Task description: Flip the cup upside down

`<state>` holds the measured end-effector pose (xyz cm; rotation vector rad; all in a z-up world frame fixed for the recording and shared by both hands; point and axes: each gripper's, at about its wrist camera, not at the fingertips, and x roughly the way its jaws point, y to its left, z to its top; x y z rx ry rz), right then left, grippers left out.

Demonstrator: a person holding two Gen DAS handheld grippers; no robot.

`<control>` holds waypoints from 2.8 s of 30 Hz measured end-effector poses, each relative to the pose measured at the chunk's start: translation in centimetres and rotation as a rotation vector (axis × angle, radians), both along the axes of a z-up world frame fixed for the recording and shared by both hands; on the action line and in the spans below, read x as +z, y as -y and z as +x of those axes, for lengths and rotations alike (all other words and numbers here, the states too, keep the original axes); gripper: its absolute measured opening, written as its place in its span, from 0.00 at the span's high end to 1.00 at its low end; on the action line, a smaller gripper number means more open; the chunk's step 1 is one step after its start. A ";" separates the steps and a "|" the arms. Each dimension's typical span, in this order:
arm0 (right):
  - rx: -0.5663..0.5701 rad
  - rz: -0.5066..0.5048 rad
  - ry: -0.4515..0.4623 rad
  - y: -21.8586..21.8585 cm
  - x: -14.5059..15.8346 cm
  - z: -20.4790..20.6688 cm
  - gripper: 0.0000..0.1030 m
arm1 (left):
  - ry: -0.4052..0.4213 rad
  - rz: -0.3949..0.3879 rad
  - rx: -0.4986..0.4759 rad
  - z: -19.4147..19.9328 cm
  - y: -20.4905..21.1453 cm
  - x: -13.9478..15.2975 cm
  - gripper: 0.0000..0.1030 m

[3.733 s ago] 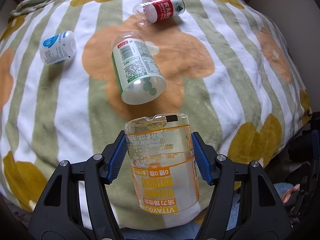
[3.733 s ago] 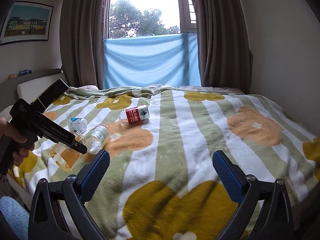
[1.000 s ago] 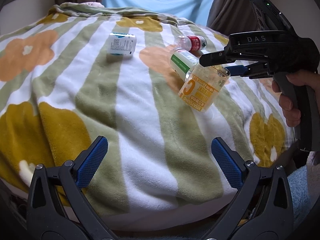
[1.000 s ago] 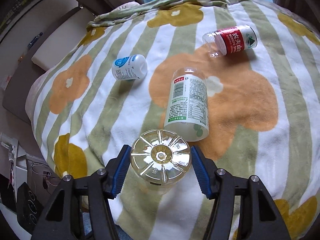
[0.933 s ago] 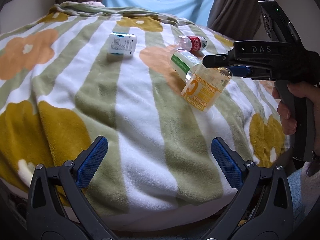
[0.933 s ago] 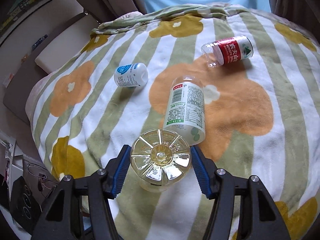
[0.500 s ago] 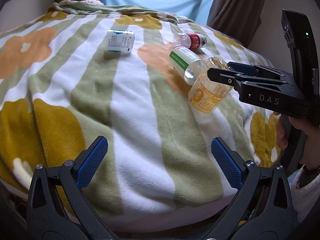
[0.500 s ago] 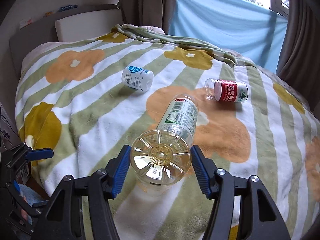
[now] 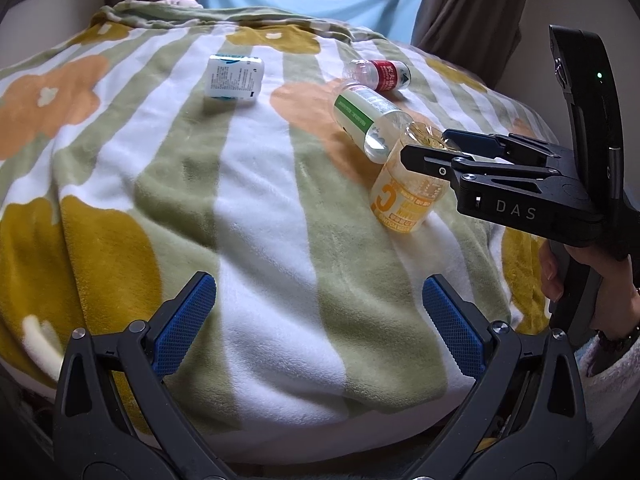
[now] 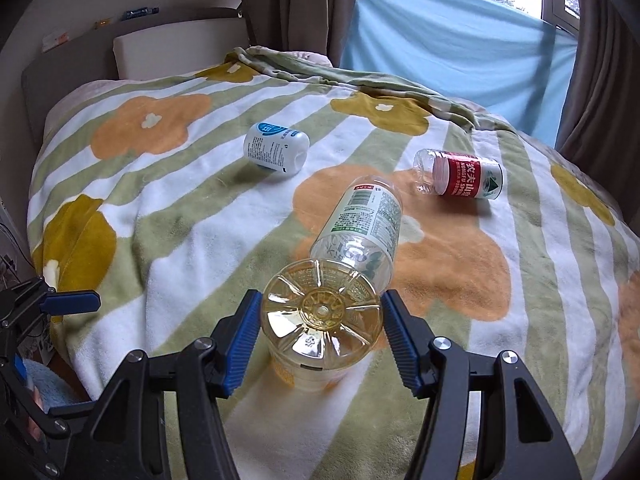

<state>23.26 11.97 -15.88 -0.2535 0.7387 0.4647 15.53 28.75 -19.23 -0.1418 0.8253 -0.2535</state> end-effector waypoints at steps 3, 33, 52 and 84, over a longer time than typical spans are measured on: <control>-0.008 0.006 -0.006 0.1 0.0 0.1 0.45 | 0.001 0.003 0.002 0.0 0.0 0.0 0.00; -0.169 0.180 0.208 4.9 14.5 -11.2 0.00 | 0.300 0.117 0.062 -6.2 0.5 15.0 0.00; -0.463 0.216 0.455 10.0 18.5 -22.5 0.00 | 0.530 0.122 0.139 -14.8 1.9 20.9 0.00; -0.466 0.196 0.485 9.9 18.6 -22.9 0.00 | 0.565 0.117 0.143 -14.9 3.0 20.8 0.00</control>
